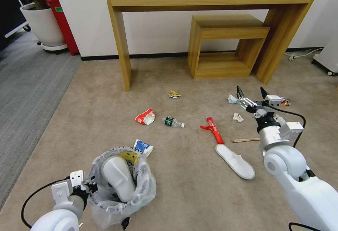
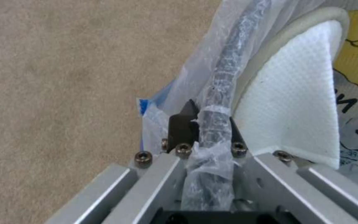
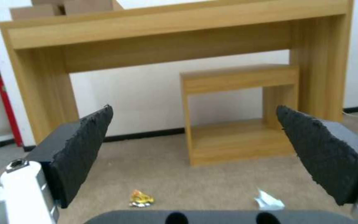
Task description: Pick up the trash bin and place the garbage on the floor into it.
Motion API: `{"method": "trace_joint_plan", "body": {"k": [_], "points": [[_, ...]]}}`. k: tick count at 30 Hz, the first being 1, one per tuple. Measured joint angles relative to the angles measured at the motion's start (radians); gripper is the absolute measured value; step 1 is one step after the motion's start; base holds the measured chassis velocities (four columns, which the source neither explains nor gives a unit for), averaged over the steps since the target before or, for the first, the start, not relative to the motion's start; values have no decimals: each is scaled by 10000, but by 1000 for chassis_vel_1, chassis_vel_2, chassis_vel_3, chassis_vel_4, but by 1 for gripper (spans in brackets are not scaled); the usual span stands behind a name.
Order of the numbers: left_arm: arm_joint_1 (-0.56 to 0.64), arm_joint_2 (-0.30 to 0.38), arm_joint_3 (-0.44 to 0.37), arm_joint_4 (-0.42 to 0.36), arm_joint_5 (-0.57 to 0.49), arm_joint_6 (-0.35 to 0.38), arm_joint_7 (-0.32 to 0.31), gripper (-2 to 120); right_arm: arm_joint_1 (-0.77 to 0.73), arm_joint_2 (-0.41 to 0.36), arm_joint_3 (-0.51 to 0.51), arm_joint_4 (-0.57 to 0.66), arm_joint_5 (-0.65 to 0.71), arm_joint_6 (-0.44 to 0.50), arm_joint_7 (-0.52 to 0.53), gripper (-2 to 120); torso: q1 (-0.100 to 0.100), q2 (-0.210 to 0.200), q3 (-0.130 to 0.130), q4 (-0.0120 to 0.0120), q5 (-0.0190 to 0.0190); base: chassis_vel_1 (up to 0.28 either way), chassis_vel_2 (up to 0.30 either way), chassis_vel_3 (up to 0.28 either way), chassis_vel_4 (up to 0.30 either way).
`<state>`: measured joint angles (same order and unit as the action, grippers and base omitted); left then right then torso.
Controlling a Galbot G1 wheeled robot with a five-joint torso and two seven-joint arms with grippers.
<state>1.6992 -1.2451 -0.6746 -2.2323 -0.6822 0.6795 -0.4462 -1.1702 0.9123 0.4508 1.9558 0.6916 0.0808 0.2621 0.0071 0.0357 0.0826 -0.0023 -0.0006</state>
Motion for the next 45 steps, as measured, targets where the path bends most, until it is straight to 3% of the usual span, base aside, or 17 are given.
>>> {"method": "trace_joint_plan", "body": {"k": [12,21,27,45], "points": [[-32,-346,214,-88,395,-92,224,1,-1157,576,398,-32,-1138,493,55,100,0,-1,0,-2,0,0,0,0,0],[-263,-509,195,-58,1142,139,932,1,-1646,616,650,-277,-1153,473,119,100,0,-1,1,-1,0,0,0,0,0],[-240,-466,46,-78,868,201,1288,1,-1538,639,528,-449,-1177,481,94,100,0,-2,1,-1,0,0,0,0,0],[-397,-378,-37,180,547,61,1205,1,-1611,589,449,-735,-1250,-7,390,100,0,-1,1,-1,0,0,0,0,0]]}}
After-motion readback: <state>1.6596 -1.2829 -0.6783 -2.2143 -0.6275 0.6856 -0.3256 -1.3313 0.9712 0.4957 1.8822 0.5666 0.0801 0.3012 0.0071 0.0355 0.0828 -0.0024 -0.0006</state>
